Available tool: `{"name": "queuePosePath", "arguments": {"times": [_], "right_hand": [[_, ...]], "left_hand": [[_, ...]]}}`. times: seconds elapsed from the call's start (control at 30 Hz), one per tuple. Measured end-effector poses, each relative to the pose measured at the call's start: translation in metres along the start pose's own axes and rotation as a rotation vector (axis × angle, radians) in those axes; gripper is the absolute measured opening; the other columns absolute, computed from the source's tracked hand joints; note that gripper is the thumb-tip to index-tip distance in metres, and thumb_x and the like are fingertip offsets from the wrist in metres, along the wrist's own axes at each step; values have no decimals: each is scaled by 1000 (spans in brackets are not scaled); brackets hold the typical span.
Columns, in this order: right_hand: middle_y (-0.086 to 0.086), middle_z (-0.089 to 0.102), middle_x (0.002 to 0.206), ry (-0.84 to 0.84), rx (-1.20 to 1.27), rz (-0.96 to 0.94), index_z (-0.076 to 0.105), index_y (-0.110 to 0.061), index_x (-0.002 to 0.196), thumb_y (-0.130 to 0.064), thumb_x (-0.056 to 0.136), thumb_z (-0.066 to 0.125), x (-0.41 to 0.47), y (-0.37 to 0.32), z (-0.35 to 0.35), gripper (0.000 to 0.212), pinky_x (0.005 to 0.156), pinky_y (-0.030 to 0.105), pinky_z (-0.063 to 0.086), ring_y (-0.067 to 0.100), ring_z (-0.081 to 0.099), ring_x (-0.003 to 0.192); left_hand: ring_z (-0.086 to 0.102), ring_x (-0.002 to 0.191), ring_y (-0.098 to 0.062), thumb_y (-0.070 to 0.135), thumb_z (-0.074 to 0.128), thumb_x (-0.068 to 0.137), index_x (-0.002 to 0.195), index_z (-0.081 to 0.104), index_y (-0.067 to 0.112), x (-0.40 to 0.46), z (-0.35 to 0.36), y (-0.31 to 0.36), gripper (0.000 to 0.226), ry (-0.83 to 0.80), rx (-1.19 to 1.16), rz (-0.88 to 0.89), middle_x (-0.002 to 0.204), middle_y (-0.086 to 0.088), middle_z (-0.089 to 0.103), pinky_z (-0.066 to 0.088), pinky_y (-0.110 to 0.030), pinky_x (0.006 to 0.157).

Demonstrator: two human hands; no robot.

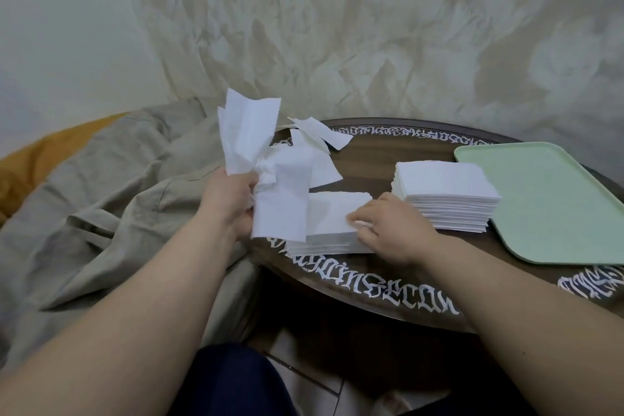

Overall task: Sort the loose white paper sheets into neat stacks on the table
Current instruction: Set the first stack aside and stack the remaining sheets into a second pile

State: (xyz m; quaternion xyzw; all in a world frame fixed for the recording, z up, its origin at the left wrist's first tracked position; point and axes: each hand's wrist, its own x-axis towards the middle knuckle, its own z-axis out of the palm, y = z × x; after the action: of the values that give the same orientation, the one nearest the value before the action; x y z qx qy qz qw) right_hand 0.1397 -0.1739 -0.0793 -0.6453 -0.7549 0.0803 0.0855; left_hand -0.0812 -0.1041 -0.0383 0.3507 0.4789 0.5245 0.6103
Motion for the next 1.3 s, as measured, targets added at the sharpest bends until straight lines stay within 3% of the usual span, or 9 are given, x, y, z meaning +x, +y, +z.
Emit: {"name": "queuePosePath", "arguments": {"times": [0.1, 0.23, 0.37, 0.5, 0.6, 0.8, 1.03, 1.13, 1.3], "right_hand": [[-2, 61, 126, 164, 248, 128, 61, -21, 122, -28, 96, 40, 4, -5, -8, 34, 95, 32, 38, 20, 47, 119], [0, 70, 84, 367, 996, 329, 68, -13, 84, -38, 92, 53, 10, -21, -27, 30, 65, 27, 46, 13, 64, 74], [-5, 65, 70, 291, 1064, 304, 71, -15, 81, -13, 83, 67, 9, -21, -20, 4, 49, 13, 41, -3, 51, 47], [3, 61, 66, 363, 1181, 458, 67, -8, 76, -1, 84, 61, 19, -16, -7, 12, 51, 18, 46, 7, 53, 49], [9, 64, 76, 407, 1219, 562, 66, -5, 80, 1, 86, 59, 23, -6, -4, 11, 54, 21, 51, 13, 57, 53], [9, 59, 92, 406, 1239, 777, 62, -6, 78, 5, 87, 57, 22, 5, -3, 15, 68, 32, 60, 20, 63, 74], [14, 58, 98, 330, 1404, 867, 62, -2, 83, 8, 86, 57, 22, -2, -4, 11, 62, 27, 60, 26, 65, 87], [15, 57, 98, 357, 1529, 806, 60, -1, 88, 9, 86, 55, 18, -1, -7, 12, 59, 26, 59, 23, 66, 75], [15, 57, 86, 498, 1800, 414, 54, -5, 74, 16, 84, 52, 21, -15, -17, 23, 60, 28, 59, 24, 64, 72]], "left_hand": [[65, 72, -30, -19, 38, 84, 104, 61, 4, -8, 9, -11, 38, -147, -22, -10, 90, -18, 66, 57, -43, 66], [66, 82, -33, -14, 43, 87, 115, 59, 1, -12, 16, -31, 36, -244, 54, -53, 103, -20, 68, 57, -42, 66], [67, 90, -36, -8, 50, 88, 114, 61, 3, -7, 15, -43, 30, -225, 172, -48, 108, -20, 68, 54, -43, 71], [68, 79, -27, -5, 50, 90, 96, 64, 12, 5, 14, -45, 23, -32, 126, 78, 95, -11, 71, 56, -35, 65], [64, 59, -11, -3, 49, 91, 88, 61, 17, 14, 8, -43, 24, 51, 108, 152, 82, -1, 68, 49, -19, 48], [59, 53, -7, -7, 47, 91, 81, 56, 17, 18, -3, -36, 27, 179, 0, 233, 79, 0, 63, 43, -16, 43], [45, 44, -8, 1, 56, 89, 80, 56, 16, 10, -3, -37, 18, 54, 104, 161, 54, 9, 60, 31, -15, 39], [51, 39, -3, 3, 60, 88, 84, 59, 16, 1, 3, -36, 14, -6, 151, 170, 53, 11, 63, 34, -13, 38], [46, 34, 1, 0, 61, 88, 89, 56, 9, -5, 7, -37, 10, 8, 163, 244, 52, 2, 56, 34, -11, 36]]}}
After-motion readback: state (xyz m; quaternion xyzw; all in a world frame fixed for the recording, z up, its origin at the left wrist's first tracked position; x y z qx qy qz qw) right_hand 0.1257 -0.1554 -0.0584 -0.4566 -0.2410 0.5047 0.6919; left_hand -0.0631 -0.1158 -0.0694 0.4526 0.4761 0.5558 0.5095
